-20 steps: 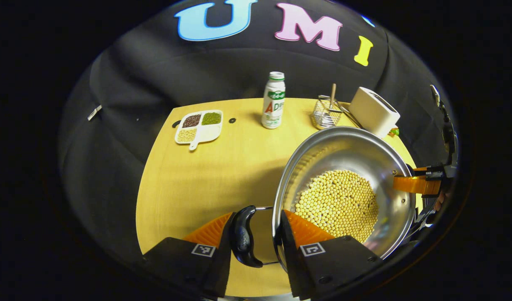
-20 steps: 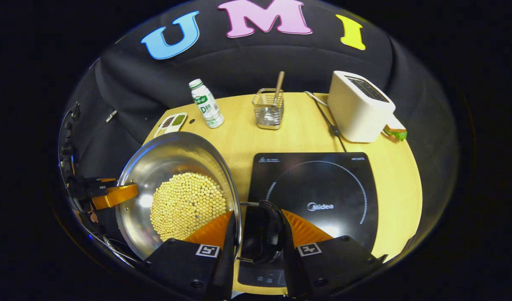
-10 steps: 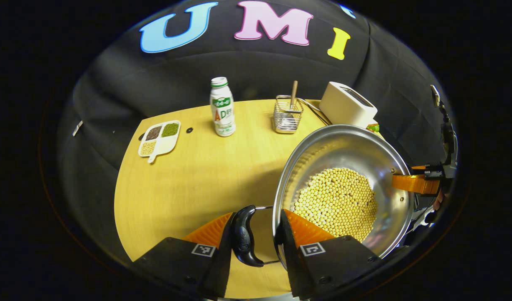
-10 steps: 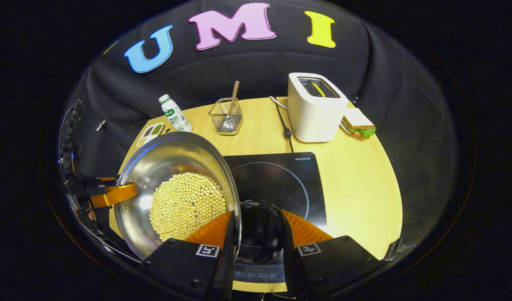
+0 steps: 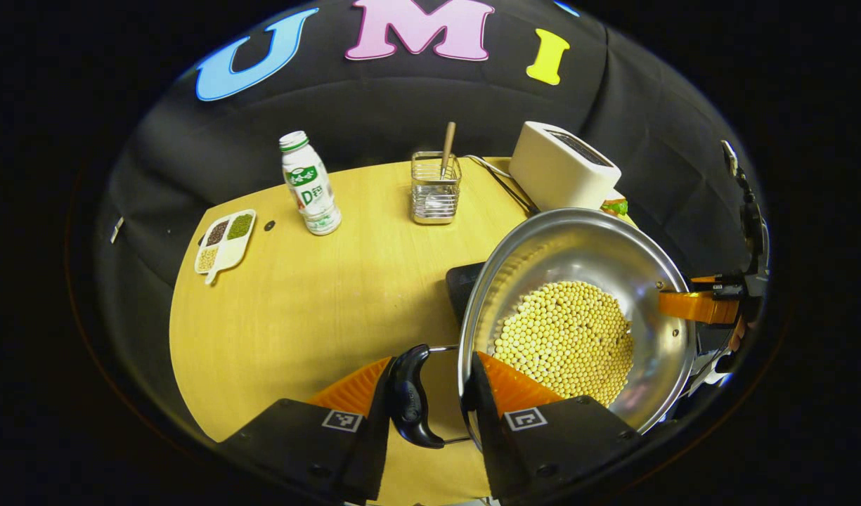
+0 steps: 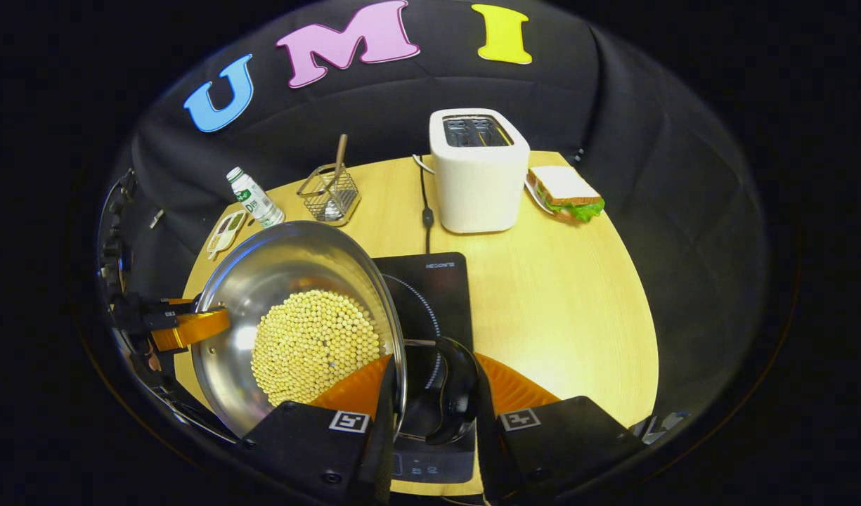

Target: First push the handle of the pot to place it horizontally, then grasp the pot with both hands and set it on the induction cooktop.

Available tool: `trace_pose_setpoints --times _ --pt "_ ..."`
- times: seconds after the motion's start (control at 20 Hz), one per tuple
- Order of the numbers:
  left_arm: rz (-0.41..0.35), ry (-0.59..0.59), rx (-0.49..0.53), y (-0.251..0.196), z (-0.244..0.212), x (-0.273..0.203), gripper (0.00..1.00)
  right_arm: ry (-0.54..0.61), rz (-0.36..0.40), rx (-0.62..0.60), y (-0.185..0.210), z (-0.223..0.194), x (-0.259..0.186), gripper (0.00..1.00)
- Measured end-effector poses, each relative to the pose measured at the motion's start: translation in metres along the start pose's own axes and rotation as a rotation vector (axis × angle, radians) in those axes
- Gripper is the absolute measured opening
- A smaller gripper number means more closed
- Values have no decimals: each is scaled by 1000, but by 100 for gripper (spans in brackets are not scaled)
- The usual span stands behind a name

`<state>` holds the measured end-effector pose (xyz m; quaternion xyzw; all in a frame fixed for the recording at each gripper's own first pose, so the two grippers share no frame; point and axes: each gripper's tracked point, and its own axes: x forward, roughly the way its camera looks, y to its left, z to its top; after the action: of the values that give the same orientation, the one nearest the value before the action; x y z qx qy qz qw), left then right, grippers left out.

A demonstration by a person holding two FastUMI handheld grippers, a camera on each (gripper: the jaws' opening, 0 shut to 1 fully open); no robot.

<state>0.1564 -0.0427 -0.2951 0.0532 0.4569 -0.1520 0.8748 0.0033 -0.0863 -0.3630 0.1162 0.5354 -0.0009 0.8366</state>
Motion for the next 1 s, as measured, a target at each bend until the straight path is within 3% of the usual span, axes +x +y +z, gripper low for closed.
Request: trace_pose_setpoints --times 0.15,0.2,0.65,1.0 --pt "6 9 -5 -14 5 12 59 18 8 -2 -16 5 13 48" --pt "8 11 -7 -17 6 16 59 23 11 -4 -20 6 16 52" --pt "33 38 -42 -20 4 33 62 65 36 -9 -27 5 40 52" --pt "36 39 -51 -18 4 36 56 62 54 -16 -27 11 46 52"
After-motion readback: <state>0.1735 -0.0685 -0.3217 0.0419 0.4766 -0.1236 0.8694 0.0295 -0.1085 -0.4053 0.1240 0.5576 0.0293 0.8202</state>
